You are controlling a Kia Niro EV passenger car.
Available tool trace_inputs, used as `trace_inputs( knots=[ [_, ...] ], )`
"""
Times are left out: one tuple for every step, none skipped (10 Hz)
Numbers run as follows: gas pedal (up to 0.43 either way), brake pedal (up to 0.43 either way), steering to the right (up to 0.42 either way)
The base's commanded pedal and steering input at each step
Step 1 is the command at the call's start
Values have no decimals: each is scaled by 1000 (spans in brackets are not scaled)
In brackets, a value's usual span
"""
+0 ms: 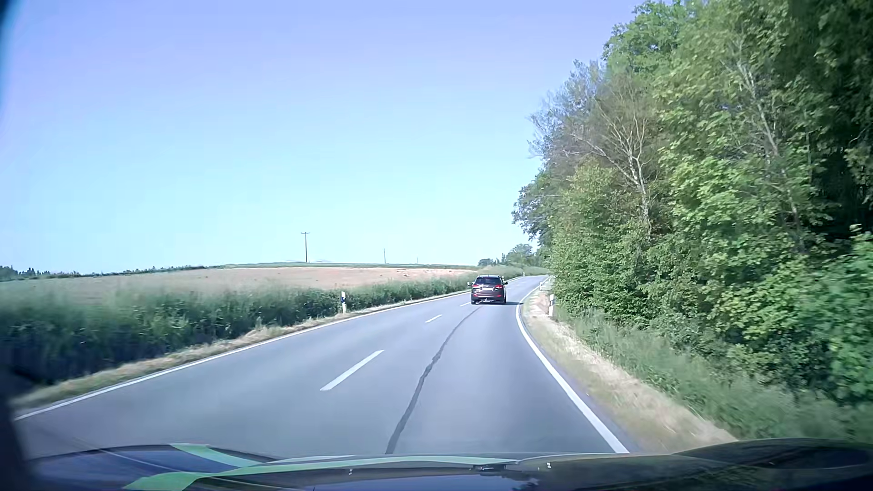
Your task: Follow the waypoints while adhering to traffic rules and regulations
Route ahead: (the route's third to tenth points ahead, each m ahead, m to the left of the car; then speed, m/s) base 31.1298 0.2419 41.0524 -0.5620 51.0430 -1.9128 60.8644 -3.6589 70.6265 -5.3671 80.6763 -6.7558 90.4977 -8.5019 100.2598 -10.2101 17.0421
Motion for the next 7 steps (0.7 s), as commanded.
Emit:
trace_inputs(
  knots=[
    [177, 0, 11],
    [177, 0, 11],
    [189, 0, 12],
    [189, 0, 13],
    [189, 0, 14],
    [197, 0, 14],
    [197, 0, 14]
  ],
)
